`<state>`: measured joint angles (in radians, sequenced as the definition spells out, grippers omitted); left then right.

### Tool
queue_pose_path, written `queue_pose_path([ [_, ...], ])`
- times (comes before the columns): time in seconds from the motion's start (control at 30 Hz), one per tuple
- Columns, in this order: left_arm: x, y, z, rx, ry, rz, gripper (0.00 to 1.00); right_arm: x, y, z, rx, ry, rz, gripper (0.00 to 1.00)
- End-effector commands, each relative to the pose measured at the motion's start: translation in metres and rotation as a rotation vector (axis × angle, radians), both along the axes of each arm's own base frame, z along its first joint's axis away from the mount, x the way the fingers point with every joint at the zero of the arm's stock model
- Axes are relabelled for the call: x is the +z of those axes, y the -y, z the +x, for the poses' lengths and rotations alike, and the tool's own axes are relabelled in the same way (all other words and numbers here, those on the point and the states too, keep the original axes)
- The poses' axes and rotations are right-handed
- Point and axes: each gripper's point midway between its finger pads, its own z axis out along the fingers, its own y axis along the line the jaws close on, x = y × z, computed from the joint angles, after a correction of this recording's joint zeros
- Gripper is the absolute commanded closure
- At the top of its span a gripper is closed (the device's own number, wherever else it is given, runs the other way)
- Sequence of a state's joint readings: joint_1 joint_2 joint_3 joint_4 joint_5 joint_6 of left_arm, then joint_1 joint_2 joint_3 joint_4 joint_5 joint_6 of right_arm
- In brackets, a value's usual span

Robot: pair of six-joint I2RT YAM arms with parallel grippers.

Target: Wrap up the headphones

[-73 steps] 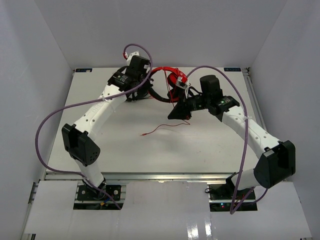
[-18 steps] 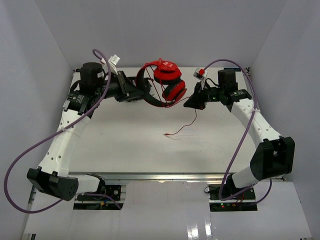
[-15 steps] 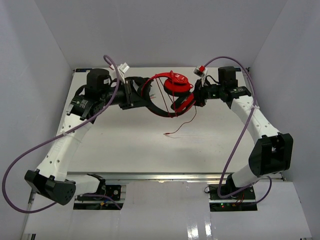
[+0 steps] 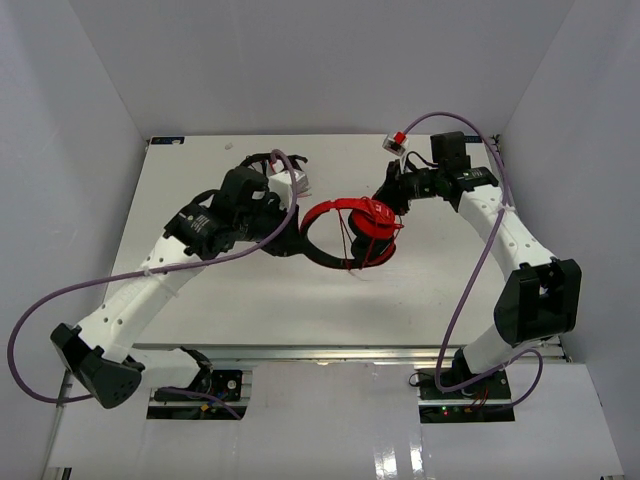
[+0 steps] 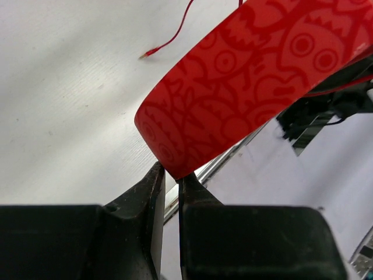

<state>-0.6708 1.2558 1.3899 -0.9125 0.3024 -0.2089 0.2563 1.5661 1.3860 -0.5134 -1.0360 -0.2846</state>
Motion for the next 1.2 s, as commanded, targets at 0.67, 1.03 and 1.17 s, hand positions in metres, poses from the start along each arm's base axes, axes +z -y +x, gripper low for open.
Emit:
queue_pose_path([
  [0.67, -0.038, -0.007, -0.003, -0.049, 0.045, 0.283, 1.0, 0.01, -0.006, -0.002, 0.008, 0.161, -0.012, 0.92],
  [1.03, -0.055, 0.02, 0.036, -0.004, 0.171, 0.214, 0.62, 0.004, -0.006, -0.006, 0.007, 0.146, -0.014, 0.92],
  [1.17, -0.061, 0.032, 0.059, -0.019, 0.263, 0.193, 0.28, 0.004, -0.005, -0.01, 0.009, 0.147, -0.012, 0.92],
])
